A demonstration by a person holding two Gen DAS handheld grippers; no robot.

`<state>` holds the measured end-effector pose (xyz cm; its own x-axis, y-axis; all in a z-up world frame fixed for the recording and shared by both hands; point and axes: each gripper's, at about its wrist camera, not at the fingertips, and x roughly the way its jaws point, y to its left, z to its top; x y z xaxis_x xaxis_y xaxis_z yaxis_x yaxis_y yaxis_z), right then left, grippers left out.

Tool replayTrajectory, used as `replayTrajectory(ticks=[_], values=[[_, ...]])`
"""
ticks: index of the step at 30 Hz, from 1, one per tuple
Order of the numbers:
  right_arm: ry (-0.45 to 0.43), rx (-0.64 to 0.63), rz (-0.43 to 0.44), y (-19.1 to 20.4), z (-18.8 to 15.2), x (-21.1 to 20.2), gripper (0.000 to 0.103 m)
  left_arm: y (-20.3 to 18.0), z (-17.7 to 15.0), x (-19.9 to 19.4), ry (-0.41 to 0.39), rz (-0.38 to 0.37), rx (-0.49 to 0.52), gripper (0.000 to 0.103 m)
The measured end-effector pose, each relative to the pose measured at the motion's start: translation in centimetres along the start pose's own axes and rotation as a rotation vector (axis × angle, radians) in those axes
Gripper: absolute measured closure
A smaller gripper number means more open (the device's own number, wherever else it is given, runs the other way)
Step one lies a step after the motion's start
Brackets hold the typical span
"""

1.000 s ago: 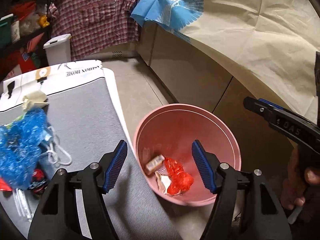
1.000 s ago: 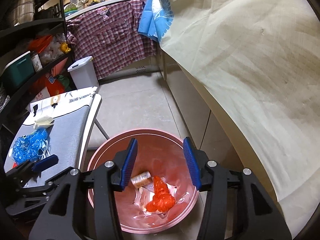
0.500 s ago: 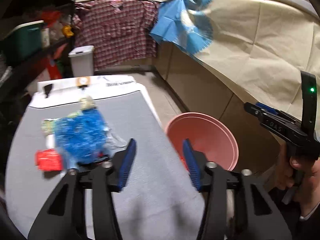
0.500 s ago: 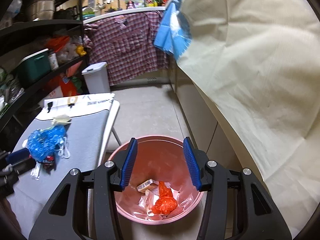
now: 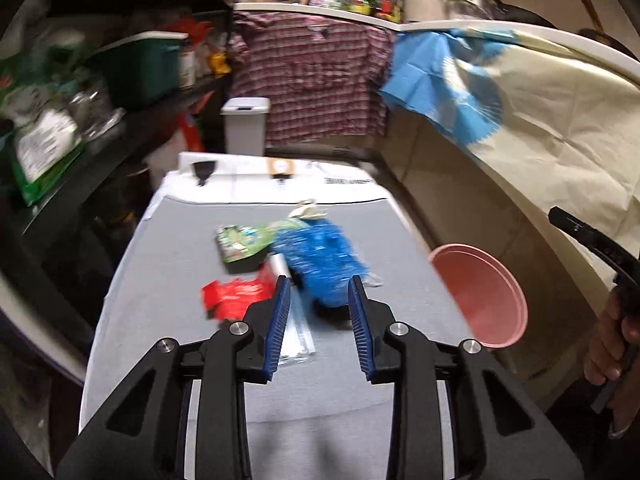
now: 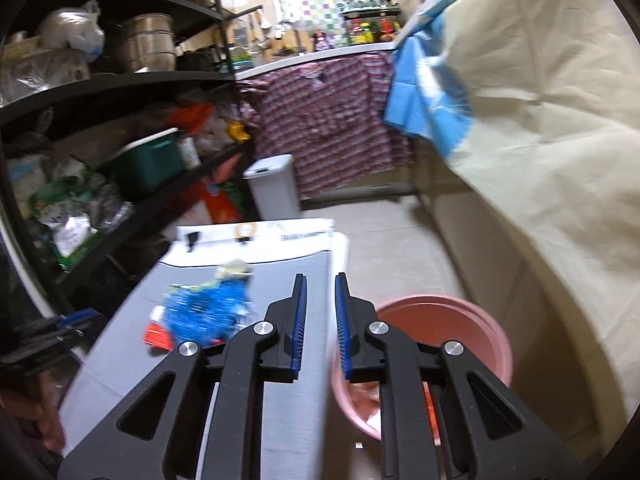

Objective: Collect trash
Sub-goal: 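Move both open grippers back toward the remaining trash on the table, then grasp the red box with the left gripper while the right gripper grasps the blue bag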

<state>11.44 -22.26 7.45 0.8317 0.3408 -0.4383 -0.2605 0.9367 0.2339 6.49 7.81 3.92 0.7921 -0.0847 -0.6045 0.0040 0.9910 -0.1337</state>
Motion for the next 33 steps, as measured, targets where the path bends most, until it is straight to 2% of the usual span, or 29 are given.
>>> replayTrajectory(ticks=[6, 12, 14, 16, 18, 21, 23, 33], values=[[0.056, 0.003, 0.089, 3.8, -1.4, 3.8, 0.089, 3.5, -1.7, 1.8, 0.007, 0.065, -0.093, 0.073], [0.166, 0.021, 0.157, 6.3, -3.9, 9.4, 0.086, 6.1, -2.8, 4.6, 0.054, 0.106, -0.165, 0.073], [0.194, 0.023, 0.176, 6.7, -4.4, 10.8, 0.080, 6.9, -3.1, 5.5, 0.075, 0.101, -0.197, 0.073], [0.223, 0.024, 0.192, 7.2, -5.0, 12.2, 0.065, 7.1, -3.2, 6.4, 0.096, 0.104, -0.204, 0.073], [0.246, 0.023, 0.209, 7.5, -5.4, 13.2, 0.055, 7.4, -3.2, 7.2, 0.108, 0.104, -0.216, 0.073], [0.272, 0.018, 0.223, 7.7, -5.8, 14.4, 0.050, 8.0, -3.1, 8.3, 0.121, 0.109, -0.237, 0.070], [0.291, 0.020, 0.240, 7.9, -5.9, 15.3, 0.046, 8.6, -3.0, 9.2, 0.139, 0.106, -0.263, 0.065], [0.376, -0.003, 0.274, 9.7, -6.8, 18.6, 0.042, 9.0, -3.3, 12.6, 0.204, 0.094, -0.287, 0.065]])
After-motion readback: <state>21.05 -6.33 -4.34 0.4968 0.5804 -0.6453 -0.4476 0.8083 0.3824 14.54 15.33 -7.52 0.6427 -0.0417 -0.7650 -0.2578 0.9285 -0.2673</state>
